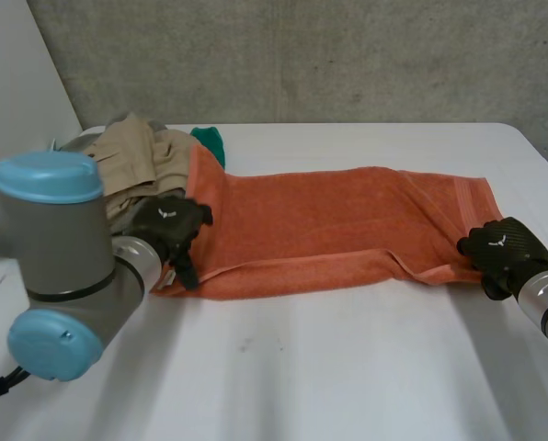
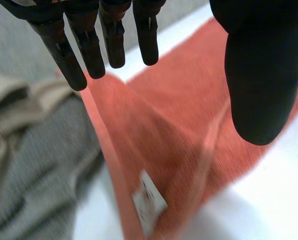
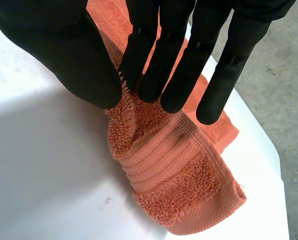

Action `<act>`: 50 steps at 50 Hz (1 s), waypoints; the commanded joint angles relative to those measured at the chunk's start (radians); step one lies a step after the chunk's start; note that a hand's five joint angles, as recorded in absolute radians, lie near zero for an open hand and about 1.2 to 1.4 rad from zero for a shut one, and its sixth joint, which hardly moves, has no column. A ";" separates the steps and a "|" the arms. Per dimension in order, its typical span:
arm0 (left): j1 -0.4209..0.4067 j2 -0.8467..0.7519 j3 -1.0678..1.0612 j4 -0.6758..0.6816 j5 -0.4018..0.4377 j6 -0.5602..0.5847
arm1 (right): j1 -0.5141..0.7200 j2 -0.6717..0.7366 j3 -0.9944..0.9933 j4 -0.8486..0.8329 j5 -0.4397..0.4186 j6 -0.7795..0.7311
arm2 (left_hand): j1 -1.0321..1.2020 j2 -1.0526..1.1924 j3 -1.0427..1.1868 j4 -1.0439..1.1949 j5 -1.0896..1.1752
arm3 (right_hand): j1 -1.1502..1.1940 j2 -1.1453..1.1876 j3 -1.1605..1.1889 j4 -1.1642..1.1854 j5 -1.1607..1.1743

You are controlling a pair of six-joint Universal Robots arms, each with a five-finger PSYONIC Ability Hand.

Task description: Fold the laundry.

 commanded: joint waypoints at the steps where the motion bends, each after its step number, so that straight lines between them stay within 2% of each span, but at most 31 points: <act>1: -0.007 -0.061 0.010 -0.051 -0.031 -0.003 | -0.020 0.000 0.001 0.000 -0.002 -0.002 | 0.048 0.062 0.060 0.072 0.073 | 0.267 0.214 0.200 0.196 0.243; 5: -0.007 -0.107 0.023 -0.042 -0.033 0.002 | -0.020 0.000 0.001 0.000 0.000 -0.002 | 0.091 0.106 0.104 0.116 0.116 | 0.267 0.214 0.200 0.196 0.243; 9: -0.005 -0.155 0.050 -0.004 -0.042 0.008 | -0.020 0.000 0.001 0.000 0.001 0.000 | 0.282 0.296 0.294 0.306 0.307 | 0.267 0.214 0.200 0.196 0.243; 20: -0.004 -0.193 0.062 0.059 -0.085 0.025 | -0.028 -0.007 0.002 0.008 0.009 0.002 | 0.584 0.599 0.597 0.609 0.610 | 0.267 0.214 0.200 0.196 0.243; 26: -0.008 -0.176 0.026 0.065 -0.085 0.051 | -0.029 -0.039 -0.024 0.083 0.003 0.006 | 0.990 1.004 1.002 1.014 1.015 | 0.222 0.169 0.154 0.150 0.197; 30: -0.010 -0.126 0.001 0.068 -0.083 0.051 | -0.052 -0.068 -0.083 0.177 -0.023 0.040 | 1.016 1.031 1.029 1.041 1.041 | -0.232 -0.285 -0.300 -0.304 -0.257; 34: -0.010 -0.054 -0.028 0.084 -0.083 0.051 | -0.103 -0.073 -0.168 0.320 -0.078 0.063 | 1.016 1.031 1.029 1.041 1.041 | -0.374 -0.427 -0.441 -0.446 -0.398; 42: -0.010 0.034 -0.076 0.116 -0.079 0.052 | -0.170 -0.050 -0.307 0.477 -0.144 -0.004 | 1.011 1.025 1.023 1.035 1.036 | -0.477 -0.530 -0.545 -0.549 -0.502; 46: -0.005 0.032 -0.083 0.116 -0.079 0.051 | -0.187 0.012 -0.332 0.491 -0.135 -0.066 | 1.011 1.025 1.023 1.035 1.036 | -0.571 -0.624 -0.639 -0.643 -0.596; 50: 0.001 0.025 -0.086 0.116 -0.077 0.051 | -0.187 0.044 -0.335 0.535 -0.126 -0.066 | 1.011 1.025 1.023 1.035 1.036 | -0.592 -0.645 -0.659 -0.663 -0.616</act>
